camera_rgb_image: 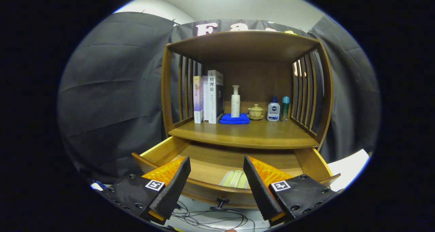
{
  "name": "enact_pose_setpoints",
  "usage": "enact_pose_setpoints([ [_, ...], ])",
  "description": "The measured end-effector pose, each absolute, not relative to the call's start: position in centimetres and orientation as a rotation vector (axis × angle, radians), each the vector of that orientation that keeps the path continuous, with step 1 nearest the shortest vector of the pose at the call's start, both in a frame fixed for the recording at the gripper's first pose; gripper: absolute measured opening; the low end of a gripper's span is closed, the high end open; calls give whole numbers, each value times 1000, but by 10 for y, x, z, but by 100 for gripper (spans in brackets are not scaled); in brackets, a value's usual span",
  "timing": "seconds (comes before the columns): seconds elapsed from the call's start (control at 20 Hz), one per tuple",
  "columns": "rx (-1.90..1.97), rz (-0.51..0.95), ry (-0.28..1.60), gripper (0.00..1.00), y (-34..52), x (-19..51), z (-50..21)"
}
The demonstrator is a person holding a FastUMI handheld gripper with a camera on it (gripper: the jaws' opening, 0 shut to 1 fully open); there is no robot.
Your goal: Pull open the drawer, take out the items inside it, and place them on the countertop above the cabinet.
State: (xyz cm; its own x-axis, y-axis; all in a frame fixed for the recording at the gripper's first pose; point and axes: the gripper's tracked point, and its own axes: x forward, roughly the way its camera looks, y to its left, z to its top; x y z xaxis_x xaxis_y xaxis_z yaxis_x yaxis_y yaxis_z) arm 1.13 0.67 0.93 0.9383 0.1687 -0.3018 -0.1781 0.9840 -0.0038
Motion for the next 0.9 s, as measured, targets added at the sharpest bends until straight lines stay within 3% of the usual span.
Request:
enact_pose_setpoints([
  [0.35, -9, 168, 459, 97, -5, 54, -4],
  [0.9, -30, 124, 790, 97, -21, 78, -91],
])
